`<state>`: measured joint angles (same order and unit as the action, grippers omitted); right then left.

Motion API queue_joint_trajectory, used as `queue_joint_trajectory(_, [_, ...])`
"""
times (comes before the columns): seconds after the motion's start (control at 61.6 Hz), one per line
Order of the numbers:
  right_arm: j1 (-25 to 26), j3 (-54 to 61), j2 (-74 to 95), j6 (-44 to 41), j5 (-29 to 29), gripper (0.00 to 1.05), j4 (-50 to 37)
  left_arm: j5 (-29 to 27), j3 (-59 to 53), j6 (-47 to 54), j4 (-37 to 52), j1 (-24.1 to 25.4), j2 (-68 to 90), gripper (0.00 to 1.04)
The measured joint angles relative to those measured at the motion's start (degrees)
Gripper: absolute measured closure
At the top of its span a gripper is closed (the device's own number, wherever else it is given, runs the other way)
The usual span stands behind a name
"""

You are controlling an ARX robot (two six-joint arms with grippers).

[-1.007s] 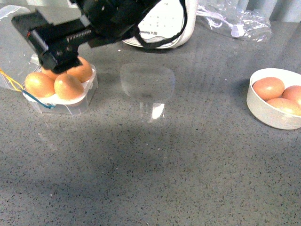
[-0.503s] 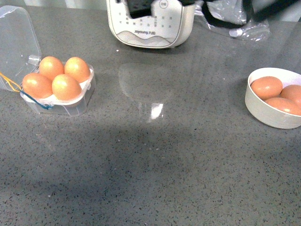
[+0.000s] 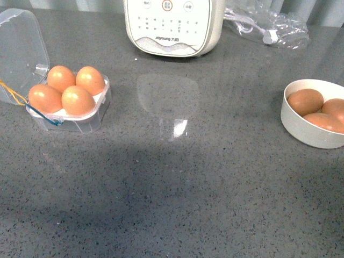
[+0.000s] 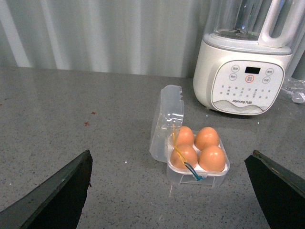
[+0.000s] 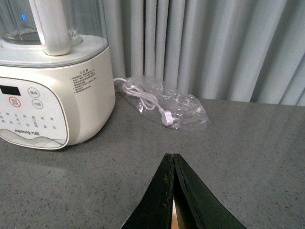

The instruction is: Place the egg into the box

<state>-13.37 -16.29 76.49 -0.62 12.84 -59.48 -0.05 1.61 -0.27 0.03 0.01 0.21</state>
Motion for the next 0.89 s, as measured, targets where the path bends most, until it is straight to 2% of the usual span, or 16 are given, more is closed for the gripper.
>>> queue_joint_trajectory(0.195, [3.48,5.81,-7.65,0.0,-3.23,1.02,2.08,0.0,0.0,0.0,0.0,0.0,0.0,0.07])
queue_joint_trajectory(0.292, [4.76,8.85,-8.81,0.0,-4.66,1.02,-0.33,0.0,0.0,0.02,0.0,0.0,-0.02,0.07])
queue_joint_trajectory(0.552, [8.15,13.51,-21.9,0.0,-7.93,1.02,8.68,0.0,0.0,0.02,0.0,0.0,-0.02,0.07])
queue_joint_trajectory(0.633, [11.82,14.58,-26.84,0.0,-12.44,1.02,12.7,0.0,0.0,0.02,0.0,0.0,-0.02,0.07])
queue_joint_trajectory(0.893, [13.22,15.96,-40.02,0.02,-12.76,1.02,23.98,0.0,0.0,0.02,0.0,0.0,-0.02,0.07])
